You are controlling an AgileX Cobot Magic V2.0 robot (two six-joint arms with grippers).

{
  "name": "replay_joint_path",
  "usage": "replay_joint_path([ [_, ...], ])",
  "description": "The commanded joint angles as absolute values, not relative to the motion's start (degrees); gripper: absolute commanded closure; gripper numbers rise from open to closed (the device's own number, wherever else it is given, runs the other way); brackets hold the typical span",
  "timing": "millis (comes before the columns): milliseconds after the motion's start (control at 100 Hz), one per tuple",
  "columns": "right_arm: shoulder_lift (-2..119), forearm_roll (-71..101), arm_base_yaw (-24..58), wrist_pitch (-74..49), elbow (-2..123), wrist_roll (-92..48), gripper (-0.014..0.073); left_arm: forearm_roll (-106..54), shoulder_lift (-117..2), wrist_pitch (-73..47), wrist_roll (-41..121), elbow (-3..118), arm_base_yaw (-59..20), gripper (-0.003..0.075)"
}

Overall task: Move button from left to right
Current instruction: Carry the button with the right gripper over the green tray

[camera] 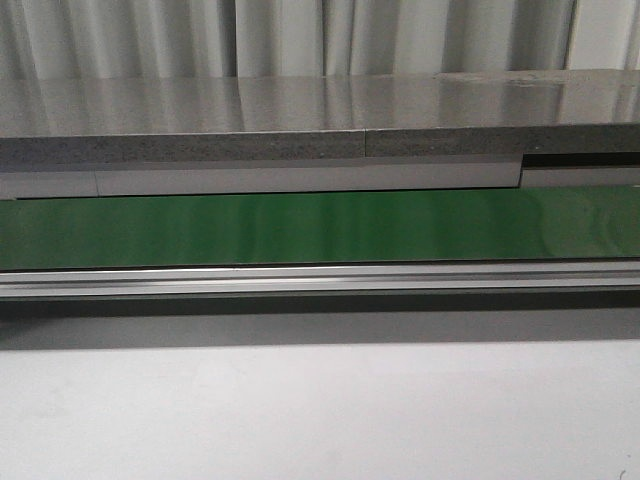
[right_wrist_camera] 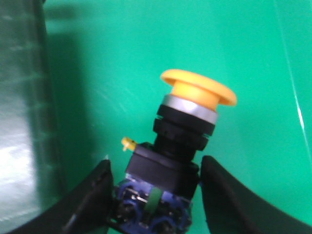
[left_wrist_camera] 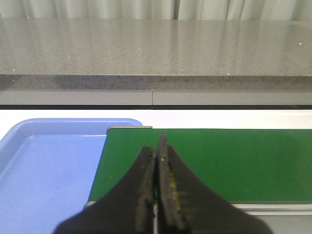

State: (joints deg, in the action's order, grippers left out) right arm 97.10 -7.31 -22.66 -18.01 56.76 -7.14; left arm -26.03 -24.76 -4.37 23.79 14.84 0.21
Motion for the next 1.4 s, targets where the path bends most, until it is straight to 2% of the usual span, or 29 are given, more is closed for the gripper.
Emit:
replay_joint_path([
  [0,94.82,-5.68,-22.92,-13.46,57.89,-7.67,0.0401,-26.66,-24.90,0.00,23.68,16.44,-0.25,0.0741],
  [270,98.27,-3.24,-22.92,-13.19,57.89,-7.67,0.0207,-26.66,-24.90,0.00,23.68,16.44,-0.25,0.0741],
  [620,99.15,-2.73,-22.92,-12.41,58.20,-7.62,0.0029,-26.66,-24.90,0.00,23.68,16.44,-0.25,0.0741],
  [780,97.25,-2.69,-22.92,-12.39,58.25,-7.62,0.0031,-26.66,-24.90,0.00,23.68,16.44,-0.25,0.0741],
  [1010,88.55,-0.83,-21.93,-11.17,58.25,-6.82,0.0031,-26.66,-24.90,0.00,23.68,16.44,-0.25,0.0741],
  [1390,69.46,2.82,-10.59,-9.66,51.01,-6.82,0.0031,-26.66,-24.90,0.00,23.68,16.44,-0.25,0.0741],
])
